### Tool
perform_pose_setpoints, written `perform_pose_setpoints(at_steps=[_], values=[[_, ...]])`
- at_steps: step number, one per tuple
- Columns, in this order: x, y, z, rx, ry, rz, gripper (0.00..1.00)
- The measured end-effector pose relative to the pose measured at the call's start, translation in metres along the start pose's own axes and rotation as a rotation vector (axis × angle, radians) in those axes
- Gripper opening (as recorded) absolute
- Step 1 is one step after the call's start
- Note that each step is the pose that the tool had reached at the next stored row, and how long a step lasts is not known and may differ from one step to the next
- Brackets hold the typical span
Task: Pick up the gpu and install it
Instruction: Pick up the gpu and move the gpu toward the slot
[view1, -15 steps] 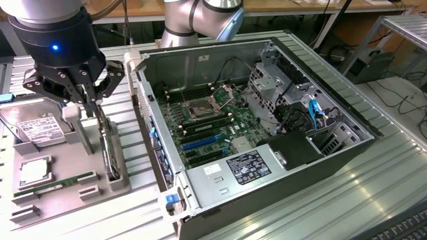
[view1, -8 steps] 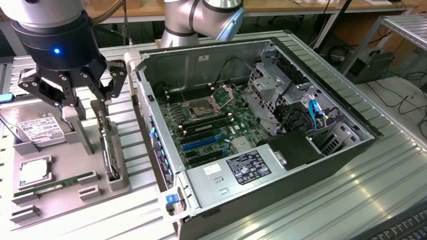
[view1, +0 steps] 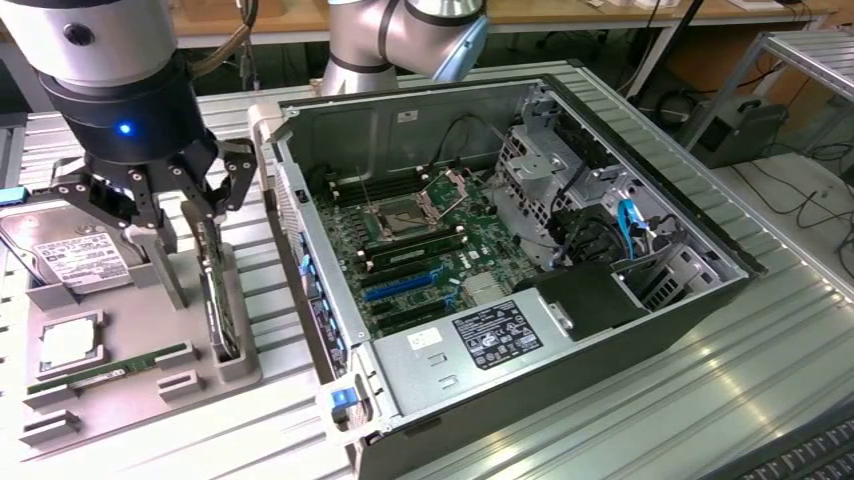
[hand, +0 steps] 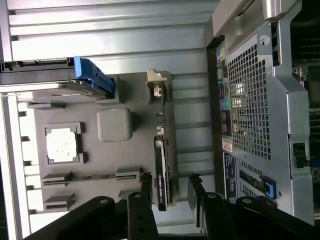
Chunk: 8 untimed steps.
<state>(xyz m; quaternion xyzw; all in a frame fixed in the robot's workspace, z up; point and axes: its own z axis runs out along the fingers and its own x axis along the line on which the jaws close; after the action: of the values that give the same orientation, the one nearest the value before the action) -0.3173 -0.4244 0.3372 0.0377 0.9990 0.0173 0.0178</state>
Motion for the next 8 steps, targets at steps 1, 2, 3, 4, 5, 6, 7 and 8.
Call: perform_pose_setpoints(at_steps=[1, 2, 3, 4, 5, 6, 7, 8], values=[[0.000, -0.0001, 0.0040, 0.0000, 0.0000, 0.000, 0.42], [0.000, -0.0003, 0.0069, 0.0000, 0.0000, 0.000, 0.42], [0.001, -0.0004, 0.0101, 0.0000, 0.0000, 0.000, 0.42], [0.001, -0.0005, 0.0126, 0.0001, 0.0000, 0.000, 0.42], [0.002, -0.0006, 0.0143, 0.0001, 0.0001, 0.000, 0.42], [0.002, -0.0007, 0.0164, 0.0000, 0.0000, 0.000, 0.42], [0.003, -0.0008, 0.0182, 0.0001, 0.0000, 0.000, 0.42], [0.003, -0.0009, 0.0203, 0.0000, 0.0000, 0.000, 0.42]])
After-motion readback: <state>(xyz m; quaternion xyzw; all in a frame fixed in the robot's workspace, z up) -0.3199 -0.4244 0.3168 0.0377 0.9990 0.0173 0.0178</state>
